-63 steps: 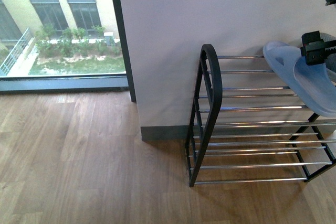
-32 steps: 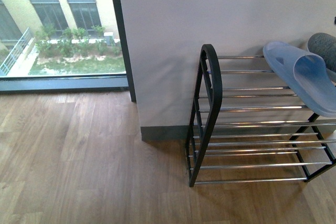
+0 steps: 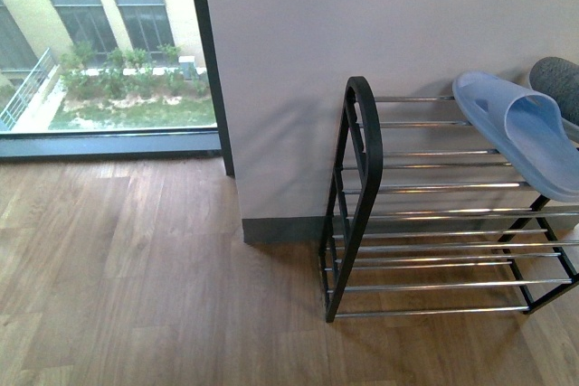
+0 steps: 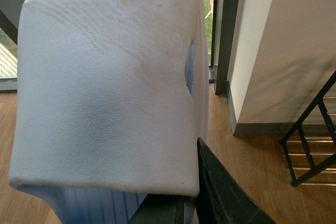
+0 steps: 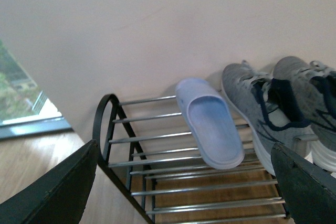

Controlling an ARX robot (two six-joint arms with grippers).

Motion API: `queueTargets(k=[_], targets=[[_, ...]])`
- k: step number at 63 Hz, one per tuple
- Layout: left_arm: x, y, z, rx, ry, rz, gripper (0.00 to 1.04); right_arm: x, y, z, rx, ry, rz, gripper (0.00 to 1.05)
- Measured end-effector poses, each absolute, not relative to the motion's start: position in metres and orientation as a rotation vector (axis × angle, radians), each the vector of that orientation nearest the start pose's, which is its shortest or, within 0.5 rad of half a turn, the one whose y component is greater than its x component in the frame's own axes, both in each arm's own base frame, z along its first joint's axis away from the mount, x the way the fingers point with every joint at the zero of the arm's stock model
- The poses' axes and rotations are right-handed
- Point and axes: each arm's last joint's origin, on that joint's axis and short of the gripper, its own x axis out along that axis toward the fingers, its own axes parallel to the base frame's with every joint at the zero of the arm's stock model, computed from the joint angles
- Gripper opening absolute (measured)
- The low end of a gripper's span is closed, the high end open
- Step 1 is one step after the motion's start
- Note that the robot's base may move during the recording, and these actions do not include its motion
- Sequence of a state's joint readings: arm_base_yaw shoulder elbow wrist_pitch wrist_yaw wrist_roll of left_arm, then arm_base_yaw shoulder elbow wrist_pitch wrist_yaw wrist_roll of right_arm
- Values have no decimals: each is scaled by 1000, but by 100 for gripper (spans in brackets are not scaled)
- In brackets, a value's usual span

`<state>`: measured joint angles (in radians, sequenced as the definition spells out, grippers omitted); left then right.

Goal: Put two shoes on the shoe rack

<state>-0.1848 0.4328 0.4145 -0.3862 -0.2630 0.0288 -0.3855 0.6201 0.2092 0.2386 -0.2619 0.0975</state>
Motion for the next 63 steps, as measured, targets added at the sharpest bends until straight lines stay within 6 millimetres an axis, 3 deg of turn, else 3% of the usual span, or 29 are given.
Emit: queueTargets(k=[13, 22, 49, 63], targets=[[114, -14, 232, 118, 396, 71, 2, 135, -51, 194, 170, 131, -150, 95], [114, -14, 232, 118, 396, 71, 2, 131, -42, 190, 53, 16, -19, 73], [114, -14, 232, 118, 396, 71, 2, 119, -17, 177, 8, 6, -9, 5], [114, -14, 232, 118, 396, 71, 2, 114, -5, 173, 3, -17, -32, 2]])
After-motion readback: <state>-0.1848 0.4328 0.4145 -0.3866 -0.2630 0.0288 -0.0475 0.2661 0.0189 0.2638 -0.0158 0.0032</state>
